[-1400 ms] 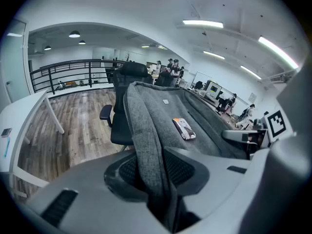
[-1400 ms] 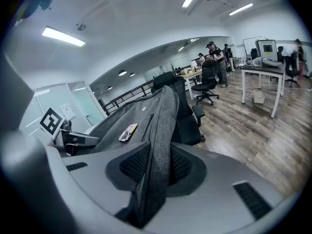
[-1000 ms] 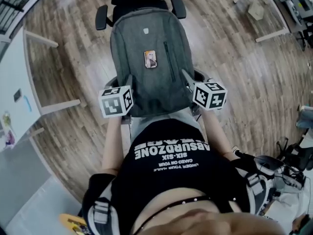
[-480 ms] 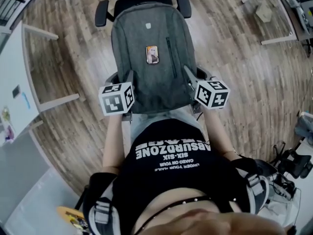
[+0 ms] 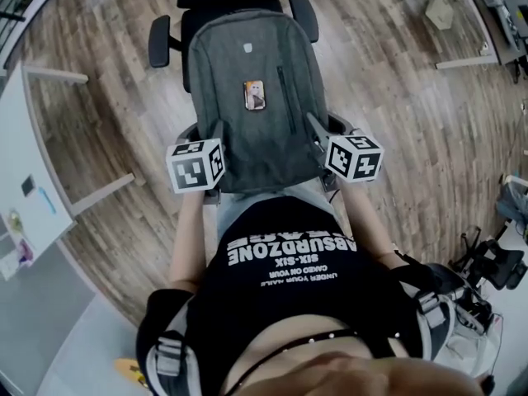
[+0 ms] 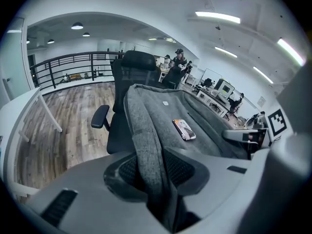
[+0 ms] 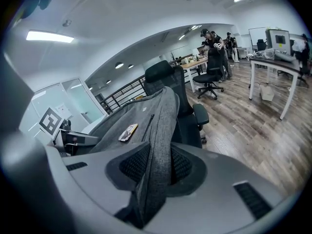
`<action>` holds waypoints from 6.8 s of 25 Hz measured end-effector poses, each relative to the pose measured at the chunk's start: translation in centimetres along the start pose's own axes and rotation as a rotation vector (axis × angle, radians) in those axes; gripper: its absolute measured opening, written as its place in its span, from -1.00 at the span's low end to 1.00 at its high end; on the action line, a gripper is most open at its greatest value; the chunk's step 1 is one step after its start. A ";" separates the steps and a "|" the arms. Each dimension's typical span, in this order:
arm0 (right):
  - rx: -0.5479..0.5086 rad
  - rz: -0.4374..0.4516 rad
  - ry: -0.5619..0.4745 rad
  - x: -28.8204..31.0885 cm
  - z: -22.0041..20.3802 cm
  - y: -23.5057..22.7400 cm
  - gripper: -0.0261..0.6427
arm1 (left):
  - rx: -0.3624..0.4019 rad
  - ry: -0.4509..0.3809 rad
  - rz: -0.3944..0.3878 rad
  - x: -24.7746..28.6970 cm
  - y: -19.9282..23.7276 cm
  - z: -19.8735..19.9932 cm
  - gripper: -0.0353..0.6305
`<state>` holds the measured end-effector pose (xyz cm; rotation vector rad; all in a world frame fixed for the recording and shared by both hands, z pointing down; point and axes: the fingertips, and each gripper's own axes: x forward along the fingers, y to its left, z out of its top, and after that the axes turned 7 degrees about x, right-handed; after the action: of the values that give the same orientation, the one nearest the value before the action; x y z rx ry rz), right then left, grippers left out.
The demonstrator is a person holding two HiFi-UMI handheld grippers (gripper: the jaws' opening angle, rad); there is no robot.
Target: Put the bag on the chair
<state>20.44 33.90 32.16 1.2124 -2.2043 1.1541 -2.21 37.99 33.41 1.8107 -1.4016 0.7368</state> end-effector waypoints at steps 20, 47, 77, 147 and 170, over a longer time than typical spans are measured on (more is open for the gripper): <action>0.039 -0.067 -0.039 10.4 10.2 2.4 -0.62 | 0.050 0.002 -0.061 6.1 9.4 11.8 -0.59; 0.091 -0.092 0.021 21.4 18.3 -2.2 -0.62 | 0.040 0.112 -0.060 16.7 14.2 20.9 -0.59; 0.102 -0.092 0.102 33.0 19.9 -8.3 -0.62 | -0.013 0.181 -0.019 28.3 18.5 21.8 -0.59; 0.096 -0.182 0.186 41.9 13.8 -16.7 -0.61 | -0.071 0.314 0.008 41.0 20.3 15.1 -0.58; 0.092 -0.204 0.230 43.8 11.3 -18.8 -0.60 | -0.069 0.344 0.009 43.7 20.6 12.6 -0.58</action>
<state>12.10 -3.53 62.66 1.2399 -1.8329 1.2523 -11.29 0.26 64.81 1.5384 -1.1921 0.9424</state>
